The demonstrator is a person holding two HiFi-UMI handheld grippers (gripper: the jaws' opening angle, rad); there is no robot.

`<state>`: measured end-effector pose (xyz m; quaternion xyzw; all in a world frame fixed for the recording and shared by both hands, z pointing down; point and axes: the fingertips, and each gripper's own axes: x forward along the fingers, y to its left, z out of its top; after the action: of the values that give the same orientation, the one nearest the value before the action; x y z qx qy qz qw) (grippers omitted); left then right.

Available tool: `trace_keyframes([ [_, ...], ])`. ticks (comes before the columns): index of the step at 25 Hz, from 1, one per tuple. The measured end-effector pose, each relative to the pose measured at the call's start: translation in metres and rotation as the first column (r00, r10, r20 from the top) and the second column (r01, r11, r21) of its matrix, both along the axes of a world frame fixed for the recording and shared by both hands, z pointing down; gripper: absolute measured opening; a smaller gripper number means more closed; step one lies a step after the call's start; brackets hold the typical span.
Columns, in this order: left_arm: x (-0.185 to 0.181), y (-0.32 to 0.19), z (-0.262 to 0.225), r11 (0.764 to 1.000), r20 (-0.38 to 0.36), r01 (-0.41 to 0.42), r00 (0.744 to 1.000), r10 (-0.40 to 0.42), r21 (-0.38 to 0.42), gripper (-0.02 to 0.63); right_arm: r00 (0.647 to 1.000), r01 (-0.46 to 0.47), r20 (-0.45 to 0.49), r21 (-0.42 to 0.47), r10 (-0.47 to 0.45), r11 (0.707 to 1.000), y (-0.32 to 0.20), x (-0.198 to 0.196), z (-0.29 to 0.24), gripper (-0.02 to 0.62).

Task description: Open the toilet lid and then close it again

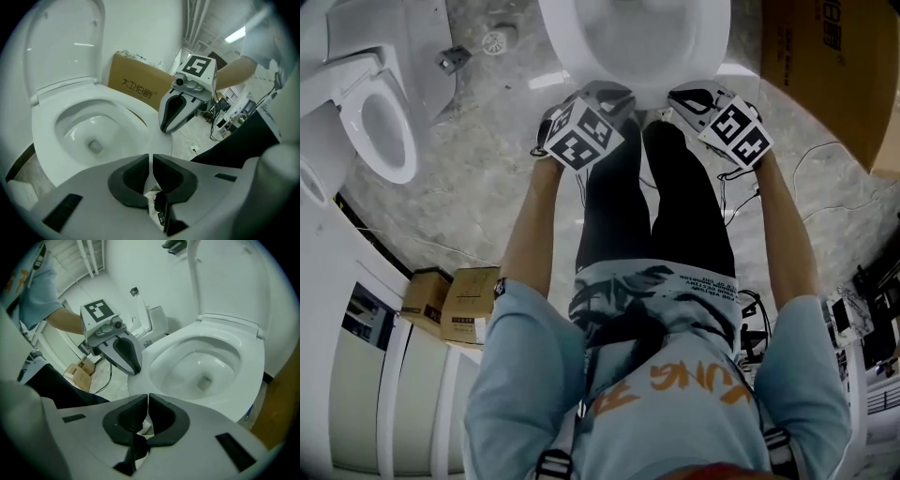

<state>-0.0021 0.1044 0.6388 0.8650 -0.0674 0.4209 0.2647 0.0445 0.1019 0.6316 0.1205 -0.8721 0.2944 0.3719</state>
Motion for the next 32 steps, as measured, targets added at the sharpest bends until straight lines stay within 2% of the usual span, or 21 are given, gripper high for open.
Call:
trace_keyframes([
  [4, -0.002, -0.001, 0.034, 0.997, 0.069, 0.077, 0.995, -0.078, 0.012, 0.04, 0.998, -0.034, -0.055, 0.0, 0.034, 0.999, 0.001, -0.001, 0.034, 0.018],
  [10, -0.002, 0.002, 0.073, 0.987, 0.188, 0.154, 0.969, -0.159, 0.039, 0.036, 0.987, -0.104, -0.127, 0.001, 0.104, 0.995, 0.005, 0.001, 0.072, 0.015],
  [14, -0.003, 0.001, 0.083, 0.982, 0.202, 0.183, 0.961, -0.187, 0.036, 0.035, 0.972, -0.167, -0.166, -0.002, 0.165, 0.986, 0.003, 0.0, 0.085, 0.015],
  [16, -0.004, -0.001, 0.084, 0.979, 0.178, 0.204, 0.962, -0.205, 0.028, 0.035, 0.957, -0.253, -0.157, -0.035, 0.245, 0.967, 0.0, 0.002, 0.087, 0.014],
  [20, -0.004, -0.004, 0.082, 0.96, 0.179, 0.28, 0.945, -0.273, -0.017, 0.029, 0.889, -0.44, -0.183, -0.076, 0.421, 0.895, -0.003, 0.009, 0.089, 0.014],
  [22, -0.003, -0.007, 0.077, 0.942, 0.183, 0.332, 0.93, -0.319, -0.046, 0.029, 0.865, -0.487, -0.191, -0.101, 0.463, 0.868, -0.004, 0.007, 0.086, 0.014],
  [24, -0.002, -0.016, 0.062, 0.925, 0.156, 0.376, 0.918, -0.364, -0.057, 0.031, 0.861, -0.502, -0.158, -0.116, 0.483, 0.857, -0.011, 0.002, 0.071, 0.014],
  [28, -0.01, -0.067, 0.013, 0.893, 0.08, 0.451, 0.89, -0.449, 0.0, 0.032, 0.856, -0.515, -0.073, -0.043, 0.512, 0.856, -0.062, 0.0, 0.024, 0.014],
  [30, -0.018, -0.098, -0.017, 0.871, 0.037, 0.489, 0.871, -0.49, 0.044, 0.032, 0.827, -0.562, -0.027, 0.007, 0.562, 0.827, -0.096, 0.004, -0.006, 0.014],
  [32, -0.025, -0.133, -0.049, 0.849, -0.001, 0.518, 0.854, -0.521, 0.103, 0.032, 0.778, -0.628, 0.031, 0.047, 0.628, 0.776, -0.132, 0.009, -0.039, 0.014],
])
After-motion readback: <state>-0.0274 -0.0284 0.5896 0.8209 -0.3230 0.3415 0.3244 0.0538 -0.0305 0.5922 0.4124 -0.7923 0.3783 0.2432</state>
